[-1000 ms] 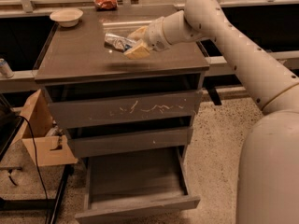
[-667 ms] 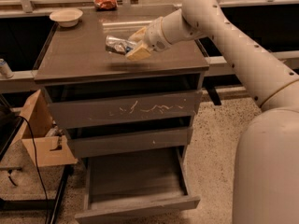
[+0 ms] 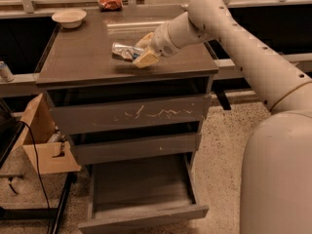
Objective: Pick redbull can from bottom drawer and place on counter
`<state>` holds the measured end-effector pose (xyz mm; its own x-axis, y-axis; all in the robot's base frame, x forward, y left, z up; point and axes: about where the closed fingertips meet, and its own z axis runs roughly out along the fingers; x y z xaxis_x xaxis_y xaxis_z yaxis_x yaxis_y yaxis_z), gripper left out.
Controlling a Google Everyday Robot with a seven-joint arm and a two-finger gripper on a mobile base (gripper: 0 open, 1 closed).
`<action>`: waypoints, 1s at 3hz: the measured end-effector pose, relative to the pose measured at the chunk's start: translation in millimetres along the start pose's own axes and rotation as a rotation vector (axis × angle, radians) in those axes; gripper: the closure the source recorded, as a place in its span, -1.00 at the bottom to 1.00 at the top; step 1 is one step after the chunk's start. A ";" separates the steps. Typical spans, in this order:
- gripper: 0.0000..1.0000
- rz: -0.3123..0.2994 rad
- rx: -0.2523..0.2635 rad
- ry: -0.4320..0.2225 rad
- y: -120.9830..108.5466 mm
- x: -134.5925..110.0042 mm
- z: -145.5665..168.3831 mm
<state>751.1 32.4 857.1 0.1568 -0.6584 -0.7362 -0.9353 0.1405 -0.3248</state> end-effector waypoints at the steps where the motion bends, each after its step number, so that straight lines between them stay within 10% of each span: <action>1: 1.00 0.005 -0.005 0.004 1.1 2.6 0.8; 3: 1.00 0.022 -0.021 0.017 5.5 11.6 3.3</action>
Offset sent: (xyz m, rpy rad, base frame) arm -0.0020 -0.0131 -0.0120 -0.0194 0.0391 -0.0147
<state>748.8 28.0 844.8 0.1303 -0.6681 -0.7326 -0.9451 0.1398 -0.2955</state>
